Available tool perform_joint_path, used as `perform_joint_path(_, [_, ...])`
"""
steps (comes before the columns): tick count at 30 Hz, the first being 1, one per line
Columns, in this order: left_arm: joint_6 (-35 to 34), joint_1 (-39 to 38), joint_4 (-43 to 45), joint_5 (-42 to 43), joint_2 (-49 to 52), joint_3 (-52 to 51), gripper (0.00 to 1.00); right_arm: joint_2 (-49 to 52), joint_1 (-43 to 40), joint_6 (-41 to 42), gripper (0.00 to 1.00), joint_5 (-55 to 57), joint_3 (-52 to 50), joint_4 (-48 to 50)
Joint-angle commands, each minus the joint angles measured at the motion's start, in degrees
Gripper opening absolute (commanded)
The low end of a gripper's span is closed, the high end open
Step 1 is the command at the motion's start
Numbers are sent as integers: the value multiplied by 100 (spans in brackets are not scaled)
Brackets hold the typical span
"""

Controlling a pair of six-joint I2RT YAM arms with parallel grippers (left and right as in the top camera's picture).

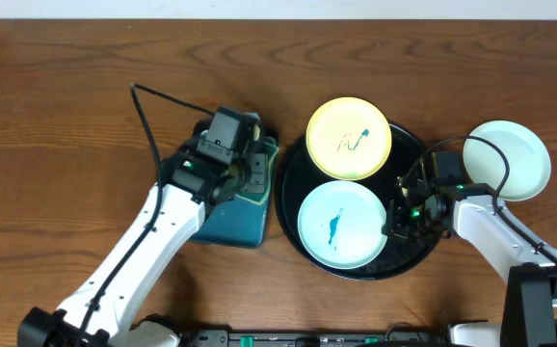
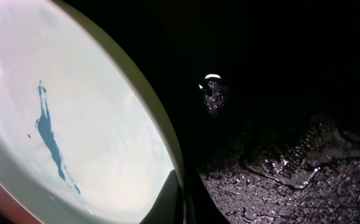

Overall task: Clean dirty plates on tray and stack at the side
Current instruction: 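Carry the sponge with the left gripper onto the blue-stained plate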

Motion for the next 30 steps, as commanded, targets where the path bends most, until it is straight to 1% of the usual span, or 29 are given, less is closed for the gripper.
perform_joint_path(1, [107, -42, -184, 496, -35, 490, 8, 26, 50, 57, 1, 90, -35, 57])
perform_joint_path(4, [109, -149, -382, 498, 55, 852, 7, 26, 50, 59, 1, 90, -35, 57])
perform_joint_path(7, [109, -321, -332, 498, 138, 1049, 8, 26, 50, 57, 1, 90, -35, 57])
perform_joint_path(11, [107, -658, -160, 496, 302, 1064, 8, 26, 50, 59, 1, 90, -35, 57])
perform_joint_path(23, [109, -1928, -83, 494, 1495, 1058, 7, 26, 50, 57, 1, 90, -35, 57])
perform_joint_path(30, [103, -2393, -85, 498, 2107, 1047, 7, 26, 50, 55, 1, 90, -35, 55])
